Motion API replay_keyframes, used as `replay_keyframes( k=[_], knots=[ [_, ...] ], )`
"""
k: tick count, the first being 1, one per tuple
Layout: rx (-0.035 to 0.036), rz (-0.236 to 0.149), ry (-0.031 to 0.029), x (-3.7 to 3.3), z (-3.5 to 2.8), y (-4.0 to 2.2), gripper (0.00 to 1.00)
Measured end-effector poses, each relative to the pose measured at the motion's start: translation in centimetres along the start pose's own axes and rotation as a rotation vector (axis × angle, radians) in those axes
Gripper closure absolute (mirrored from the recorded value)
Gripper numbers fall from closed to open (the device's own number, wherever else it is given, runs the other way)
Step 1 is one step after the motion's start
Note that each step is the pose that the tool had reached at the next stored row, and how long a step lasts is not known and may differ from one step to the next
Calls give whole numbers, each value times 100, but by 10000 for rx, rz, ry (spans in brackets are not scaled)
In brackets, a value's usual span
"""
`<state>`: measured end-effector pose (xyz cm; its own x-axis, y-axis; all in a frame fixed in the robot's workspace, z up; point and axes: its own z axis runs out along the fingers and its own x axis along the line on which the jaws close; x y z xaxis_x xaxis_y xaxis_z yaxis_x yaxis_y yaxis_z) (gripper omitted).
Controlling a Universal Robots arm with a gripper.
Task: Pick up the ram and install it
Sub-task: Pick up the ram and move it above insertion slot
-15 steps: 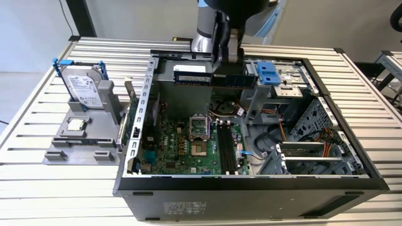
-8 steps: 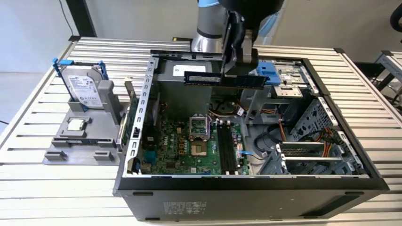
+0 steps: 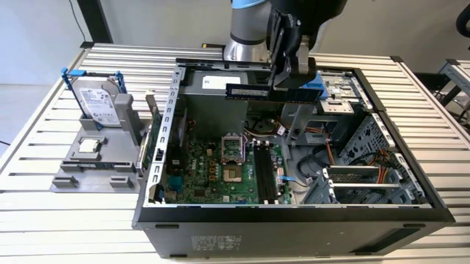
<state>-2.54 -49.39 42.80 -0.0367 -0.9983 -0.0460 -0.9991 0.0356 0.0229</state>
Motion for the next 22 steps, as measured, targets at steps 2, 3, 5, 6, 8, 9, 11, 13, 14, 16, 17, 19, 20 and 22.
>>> replay_keyframes(
  k=[2,3,5,6,8,9,11,13,14,16,17,19,20,22],
  knots=[
    [0,0,-1,-1,0,-18,100],
    [0,0,0,-1,0,-23,100],
    [0,1,0,-1,-1,-24,100],
    [0,2,0,-1,-1,-24,100],
    [0,0,0,-1,0,-25,100],
    [0,0,0,-1,0,-25,100],
    [1,0,-3,-2,7,-26,100],
    [0,-1,1,0,28,-30,100],
    [0,-2,-1,0,41,-34,100],
    [0,0,0,1,71,-48,100],
    [0,0,0,2,86,-60,100],
    [0,0,2,0,116,-97,100],
    [0,0,3,-3,132,-122,100],
    [1,0,9,-10,168,-174,100]
  ],
)
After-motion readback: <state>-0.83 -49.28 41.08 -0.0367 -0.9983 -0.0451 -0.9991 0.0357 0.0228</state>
